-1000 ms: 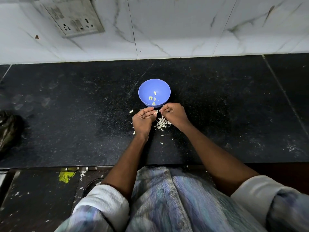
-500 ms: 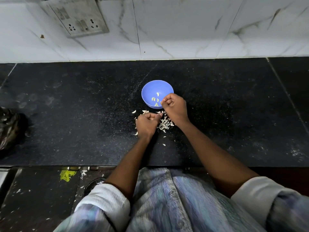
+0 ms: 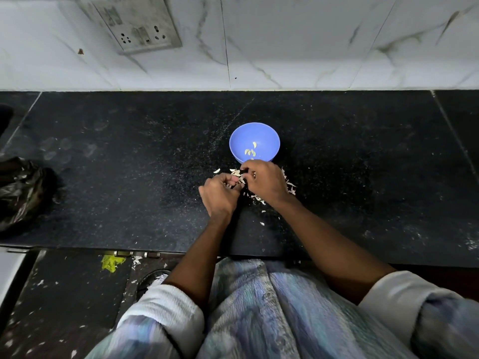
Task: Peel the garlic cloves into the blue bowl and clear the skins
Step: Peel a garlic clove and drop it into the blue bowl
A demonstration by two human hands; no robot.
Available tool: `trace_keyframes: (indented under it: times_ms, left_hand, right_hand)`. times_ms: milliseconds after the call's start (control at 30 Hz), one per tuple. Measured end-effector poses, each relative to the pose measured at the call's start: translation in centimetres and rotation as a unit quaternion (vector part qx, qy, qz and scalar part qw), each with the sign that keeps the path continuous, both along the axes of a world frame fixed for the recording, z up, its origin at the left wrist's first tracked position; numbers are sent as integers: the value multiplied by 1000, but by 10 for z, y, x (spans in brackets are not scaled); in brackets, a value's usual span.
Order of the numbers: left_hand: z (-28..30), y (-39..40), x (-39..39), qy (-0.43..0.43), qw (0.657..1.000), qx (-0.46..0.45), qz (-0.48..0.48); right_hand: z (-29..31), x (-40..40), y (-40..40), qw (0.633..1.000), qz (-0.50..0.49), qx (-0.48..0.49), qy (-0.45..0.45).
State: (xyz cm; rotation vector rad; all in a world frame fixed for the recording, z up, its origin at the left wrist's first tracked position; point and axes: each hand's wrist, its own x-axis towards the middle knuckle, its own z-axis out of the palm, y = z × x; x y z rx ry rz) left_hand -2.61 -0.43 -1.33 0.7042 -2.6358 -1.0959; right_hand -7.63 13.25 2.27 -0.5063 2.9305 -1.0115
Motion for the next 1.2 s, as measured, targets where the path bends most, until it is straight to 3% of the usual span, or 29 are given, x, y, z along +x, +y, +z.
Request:
trace_keyframes:
  times_ms: [167, 367, 600, 800, 1200]
  left_hand:
    - [-4, -15, 4, 26, 996, 81, 30]
    - [-6, -32, -1, 25, 986, 143, 88]
    - [-19, -41, 2, 9, 990, 137, 33]
    - [-15, -44, 7, 18, 994, 107, -1]
    - [-14, -42, 14, 50, 994, 96, 20]
  right_hand:
    - [-7, 8, -13, 995, 31, 92, -25]
    - [-12, 9, -21, 994, 40, 90, -41]
    - [-13, 8, -40, 989, 99, 94, -53]
    - [-14, 4, -40, 989, 94, 99, -59]
    - [-22, 7, -38, 986, 108, 109, -61]
